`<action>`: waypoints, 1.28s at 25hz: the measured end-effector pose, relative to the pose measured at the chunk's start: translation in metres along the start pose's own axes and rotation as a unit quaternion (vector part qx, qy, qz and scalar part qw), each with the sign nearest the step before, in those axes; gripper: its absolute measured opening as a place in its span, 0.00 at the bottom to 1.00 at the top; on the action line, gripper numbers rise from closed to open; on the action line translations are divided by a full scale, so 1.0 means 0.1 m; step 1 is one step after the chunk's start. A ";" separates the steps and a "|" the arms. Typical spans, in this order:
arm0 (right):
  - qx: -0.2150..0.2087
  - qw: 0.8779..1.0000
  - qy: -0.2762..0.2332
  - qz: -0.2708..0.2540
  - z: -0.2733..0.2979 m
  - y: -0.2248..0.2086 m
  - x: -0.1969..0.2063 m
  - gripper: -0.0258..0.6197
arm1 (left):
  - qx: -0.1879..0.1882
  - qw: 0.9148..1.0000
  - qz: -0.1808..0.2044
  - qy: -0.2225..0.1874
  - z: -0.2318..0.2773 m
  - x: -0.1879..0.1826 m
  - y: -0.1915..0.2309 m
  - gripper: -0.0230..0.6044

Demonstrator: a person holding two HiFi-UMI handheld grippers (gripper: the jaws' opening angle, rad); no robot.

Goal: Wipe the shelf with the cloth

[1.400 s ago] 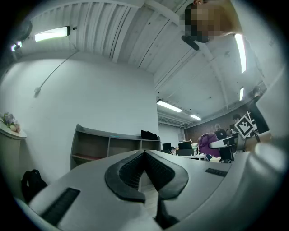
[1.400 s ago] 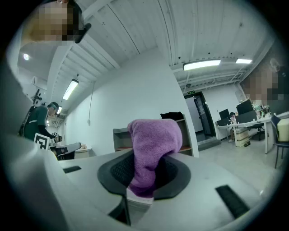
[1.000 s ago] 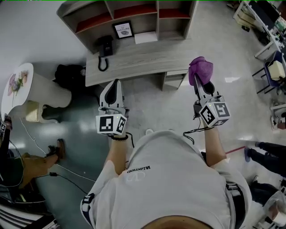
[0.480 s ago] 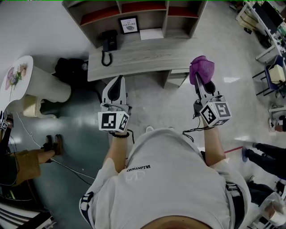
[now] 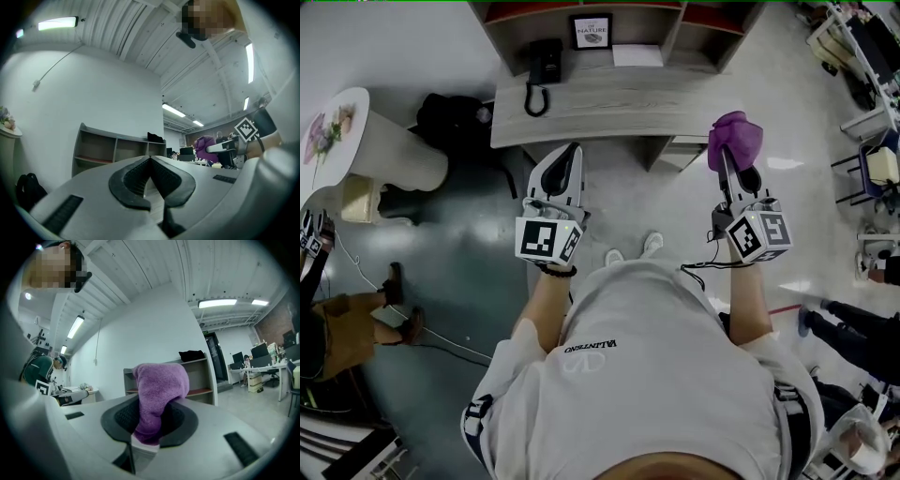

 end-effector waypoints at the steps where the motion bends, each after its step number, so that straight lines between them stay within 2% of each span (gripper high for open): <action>1: 0.001 1.000 -0.001 -0.002 0.03 0.00 -0.02 0.17 | 0.001 1.000 -0.002 -0.003 0.01 0.00 0.02 0.03; 9: -0.001 1.000 -0.002 -0.005 0.27 -0.05 0.05 0.17 | 0.006 1.000 -0.020 -0.002 0.20 0.13 0.10 0.03; 14: -0.004 1.000 -0.004 0.004 0.49 -0.21 0.09 0.17 | 0.003 1.000 -0.010 0.000 0.42 0.13 0.13 0.03; 24: -0.020 0.999 -0.006 0.029 1.12 -0.73 0.19 0.17 | -0.010 1.000 -0.001 0.010 1.17 0.22 0.24 0.03; 32: -0.049 0.999 -0.014 0.018 1.59 -1.16 0.16 0.17 | -0.012 1.000 0.004 0.023 1.80 0.42 0.25 0.03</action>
Point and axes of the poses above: the fingertips, and each gripper's own axes: z forward along the fingers, y to its left, x out of its underside, the point moved 9 cm from there along -z, backward along the fingers, and after that the axes turned 10 degrees about -z, right-handed, at the moved point
